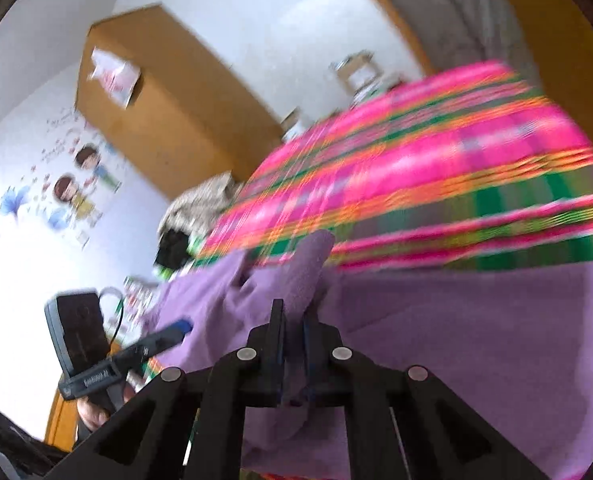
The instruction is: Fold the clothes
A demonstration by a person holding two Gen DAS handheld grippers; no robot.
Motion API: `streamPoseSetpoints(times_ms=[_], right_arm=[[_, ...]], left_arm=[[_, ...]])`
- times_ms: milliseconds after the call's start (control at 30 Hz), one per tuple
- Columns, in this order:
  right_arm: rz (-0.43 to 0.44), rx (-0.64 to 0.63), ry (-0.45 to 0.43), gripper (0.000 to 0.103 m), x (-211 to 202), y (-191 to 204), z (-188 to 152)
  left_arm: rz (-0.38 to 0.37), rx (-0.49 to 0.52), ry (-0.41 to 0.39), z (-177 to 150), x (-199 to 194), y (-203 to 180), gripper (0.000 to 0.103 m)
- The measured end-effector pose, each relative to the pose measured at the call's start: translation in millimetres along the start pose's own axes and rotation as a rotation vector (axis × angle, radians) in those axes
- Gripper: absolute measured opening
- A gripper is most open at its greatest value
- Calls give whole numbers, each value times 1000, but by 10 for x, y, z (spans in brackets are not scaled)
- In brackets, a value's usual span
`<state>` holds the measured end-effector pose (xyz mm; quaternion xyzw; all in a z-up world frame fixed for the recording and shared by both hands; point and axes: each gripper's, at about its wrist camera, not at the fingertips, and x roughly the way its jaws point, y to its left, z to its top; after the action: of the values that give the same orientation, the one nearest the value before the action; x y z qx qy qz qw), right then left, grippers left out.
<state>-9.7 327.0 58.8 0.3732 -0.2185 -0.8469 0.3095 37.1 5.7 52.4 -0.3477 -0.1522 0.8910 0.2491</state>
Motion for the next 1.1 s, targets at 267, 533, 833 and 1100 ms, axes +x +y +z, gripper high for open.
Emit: streamPoseSetpoints(times_ms=[267,533,833,1100], right_arm=[[-209,116,-233,8,-961,-524,53],[-350,222,-319,10,-1391,-952,-120],[-516,350,-233,34,-1335,-1404,-338],[-561,162,-213,37,-1151,-922,-82]], left_arm=[[-29,26,32,-9,121,-122,34],[-55,62,64,-8,254,-286,34],[-57,77,95,-35,354,-356,34],[-68,76,117,-45,462,-374,34]])
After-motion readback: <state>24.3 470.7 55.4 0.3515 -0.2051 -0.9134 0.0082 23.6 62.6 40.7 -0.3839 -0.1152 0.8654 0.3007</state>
